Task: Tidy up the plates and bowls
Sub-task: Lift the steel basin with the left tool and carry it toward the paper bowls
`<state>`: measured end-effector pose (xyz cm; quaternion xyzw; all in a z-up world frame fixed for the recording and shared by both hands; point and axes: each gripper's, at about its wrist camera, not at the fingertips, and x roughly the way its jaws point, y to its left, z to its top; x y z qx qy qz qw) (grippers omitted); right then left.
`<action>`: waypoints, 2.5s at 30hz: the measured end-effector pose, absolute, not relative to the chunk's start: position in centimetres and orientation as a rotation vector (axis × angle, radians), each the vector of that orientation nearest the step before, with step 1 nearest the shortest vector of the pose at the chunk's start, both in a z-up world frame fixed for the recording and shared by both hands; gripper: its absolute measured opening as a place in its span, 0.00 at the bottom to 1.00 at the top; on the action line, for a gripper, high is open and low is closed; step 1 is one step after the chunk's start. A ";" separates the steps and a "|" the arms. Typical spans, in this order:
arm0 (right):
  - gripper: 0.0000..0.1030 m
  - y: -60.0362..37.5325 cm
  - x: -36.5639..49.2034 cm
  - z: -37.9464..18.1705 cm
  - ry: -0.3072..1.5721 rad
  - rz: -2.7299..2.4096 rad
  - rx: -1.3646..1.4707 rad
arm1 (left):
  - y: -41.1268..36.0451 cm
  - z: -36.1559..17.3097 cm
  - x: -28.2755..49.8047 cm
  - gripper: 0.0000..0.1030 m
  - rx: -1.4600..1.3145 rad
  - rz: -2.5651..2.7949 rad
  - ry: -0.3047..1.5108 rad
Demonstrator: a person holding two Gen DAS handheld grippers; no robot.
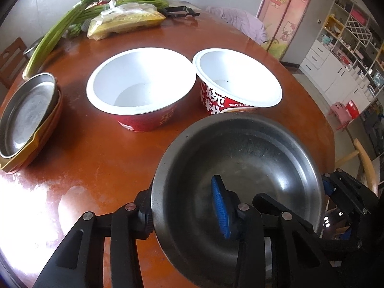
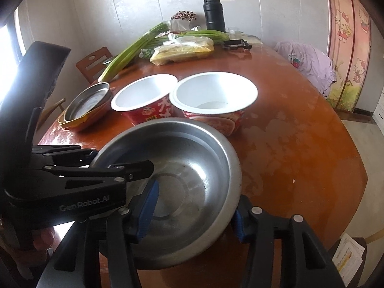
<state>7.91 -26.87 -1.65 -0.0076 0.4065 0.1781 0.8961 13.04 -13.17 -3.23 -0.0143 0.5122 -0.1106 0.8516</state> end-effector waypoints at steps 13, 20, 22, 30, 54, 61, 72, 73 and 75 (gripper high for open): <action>0.53 -23.1 5.7 1.1 0.789 0.449 -0.047 | -8.3 -0.4 9.9 0.41 -0.099 -0.185 1.023; 0.53 -19.6 4.9 1.9 0.778 0.519 -0.069 | -4.4 0.5 8.0 0.41 -0.129 -0.129 0.991; 0.53 -18.6 4.8 2.0 0.783 0.535 -0.072 | -3.4 0.6 7.7 0.41 -0.146 -0.123 0.982; 0.53 -16.2 4.5 1.8 0.808 0.550 -0.106 | -1.4 0.0 7.0 0.41 -0.173 -0.118 0.977; 0.53 -15.3 6.3 -1.1 0.876 0.535 -0.115 | -1.8 -2.9 8.5 0.41 -0.144 -0.081 1.018; 0.53 -15.3 6.4 -1.6 0.887 0.537 -0.112 | -2.1 -3.5 8.6 0.41 -0.137 -0.071 1.036; 0.53 -15.7 6.7 -2.1 0.902 0.544 -0.089 | -2.1 -3.7 8.9 0.42 -0.140 -0.079 1.040; 0.53 -15.8 6.7 -2.1 0.903 0.545 -0.088 | -2.1 -3.7 8.9 0.42 -0.142 -0.082 1.039; 0.53 -15.8 6.7 -2.1 0.903 0.545 -0.089 | -1.9 -3.7 8.9 0.42 -0.153 -0.088 1.036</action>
